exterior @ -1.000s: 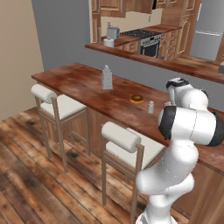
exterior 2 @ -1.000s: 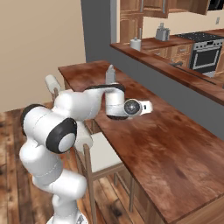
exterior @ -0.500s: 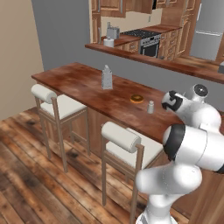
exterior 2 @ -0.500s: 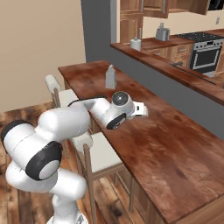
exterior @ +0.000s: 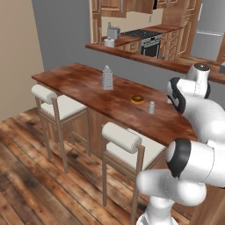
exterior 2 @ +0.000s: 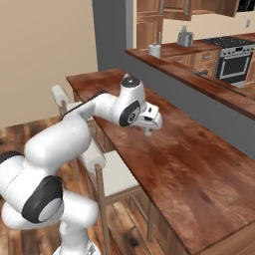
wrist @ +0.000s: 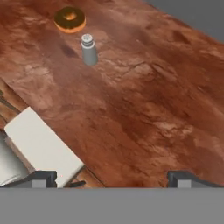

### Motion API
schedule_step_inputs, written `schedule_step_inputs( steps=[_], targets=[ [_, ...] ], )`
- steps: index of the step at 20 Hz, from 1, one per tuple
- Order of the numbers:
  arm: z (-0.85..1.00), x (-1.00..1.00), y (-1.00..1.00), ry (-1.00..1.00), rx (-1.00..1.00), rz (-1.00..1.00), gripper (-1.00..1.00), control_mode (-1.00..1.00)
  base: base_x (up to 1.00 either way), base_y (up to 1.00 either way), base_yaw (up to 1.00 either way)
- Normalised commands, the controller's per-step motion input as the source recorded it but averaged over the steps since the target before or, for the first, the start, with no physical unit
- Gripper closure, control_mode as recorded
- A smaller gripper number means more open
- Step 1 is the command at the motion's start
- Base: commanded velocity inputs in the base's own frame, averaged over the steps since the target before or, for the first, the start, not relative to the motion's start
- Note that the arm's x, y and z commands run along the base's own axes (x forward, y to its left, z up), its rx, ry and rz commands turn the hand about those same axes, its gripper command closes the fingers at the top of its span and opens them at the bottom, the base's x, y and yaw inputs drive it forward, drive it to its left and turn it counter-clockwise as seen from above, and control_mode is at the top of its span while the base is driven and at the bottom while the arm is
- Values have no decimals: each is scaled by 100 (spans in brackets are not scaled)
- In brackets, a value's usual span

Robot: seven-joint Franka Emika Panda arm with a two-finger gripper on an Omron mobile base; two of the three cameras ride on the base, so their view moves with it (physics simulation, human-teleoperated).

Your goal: Move the shaker and shaker from the cabinet to the dining counter.

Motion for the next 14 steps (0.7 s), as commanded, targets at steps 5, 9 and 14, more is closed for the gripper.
schedule_step_inputs(
  steps=[5, 9, 14],
  targets=[
    [23, -73, 1, 8, 9, -10, -100, -100, 0, 0, 0],
    [-2, -90, 3, -5, 3, -3, -100, -100, 0, 0, 0],
    [-12, -76, 27, -15, 0, -4, -100, -100, 0, 0, 0]
  ],
)
